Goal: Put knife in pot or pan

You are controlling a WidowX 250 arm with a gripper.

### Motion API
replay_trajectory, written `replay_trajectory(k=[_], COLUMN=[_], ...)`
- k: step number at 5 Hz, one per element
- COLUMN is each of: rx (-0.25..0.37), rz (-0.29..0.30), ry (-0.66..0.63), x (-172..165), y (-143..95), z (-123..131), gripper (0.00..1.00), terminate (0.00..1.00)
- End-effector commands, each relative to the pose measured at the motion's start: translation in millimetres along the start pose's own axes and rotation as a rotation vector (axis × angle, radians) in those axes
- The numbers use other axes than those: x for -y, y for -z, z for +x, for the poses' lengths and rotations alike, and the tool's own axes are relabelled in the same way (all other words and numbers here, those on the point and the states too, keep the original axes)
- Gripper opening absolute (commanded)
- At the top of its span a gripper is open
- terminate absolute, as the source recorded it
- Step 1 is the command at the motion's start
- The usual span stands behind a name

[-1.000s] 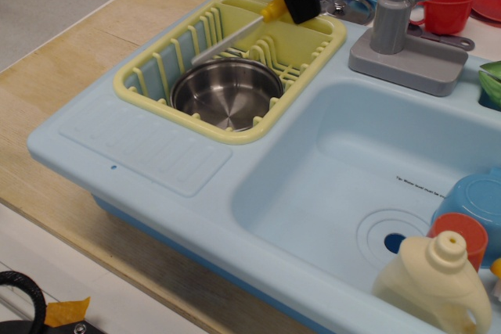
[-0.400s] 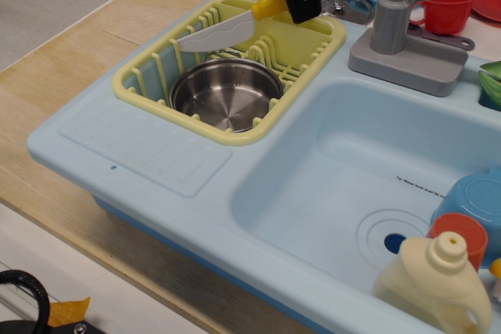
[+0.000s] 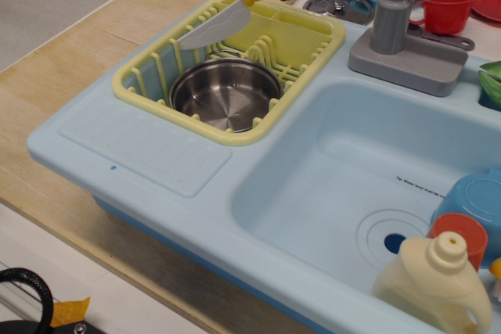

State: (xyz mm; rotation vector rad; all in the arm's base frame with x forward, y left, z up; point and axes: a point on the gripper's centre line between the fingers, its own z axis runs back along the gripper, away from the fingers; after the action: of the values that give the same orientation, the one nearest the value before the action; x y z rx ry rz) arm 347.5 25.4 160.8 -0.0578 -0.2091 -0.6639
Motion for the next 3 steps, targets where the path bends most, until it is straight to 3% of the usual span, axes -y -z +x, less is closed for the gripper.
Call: replay_trajectory(k=[1,3], rx=[-0.025,-0.089], rz=[0.007,0.075], ry=[-0.069,-0.098], x=[8.9,27.0], y=[-21.4,-54.0], z=[1.6,13.0], gripper=[0.00,0.00], terminate=[0.00,0.00])
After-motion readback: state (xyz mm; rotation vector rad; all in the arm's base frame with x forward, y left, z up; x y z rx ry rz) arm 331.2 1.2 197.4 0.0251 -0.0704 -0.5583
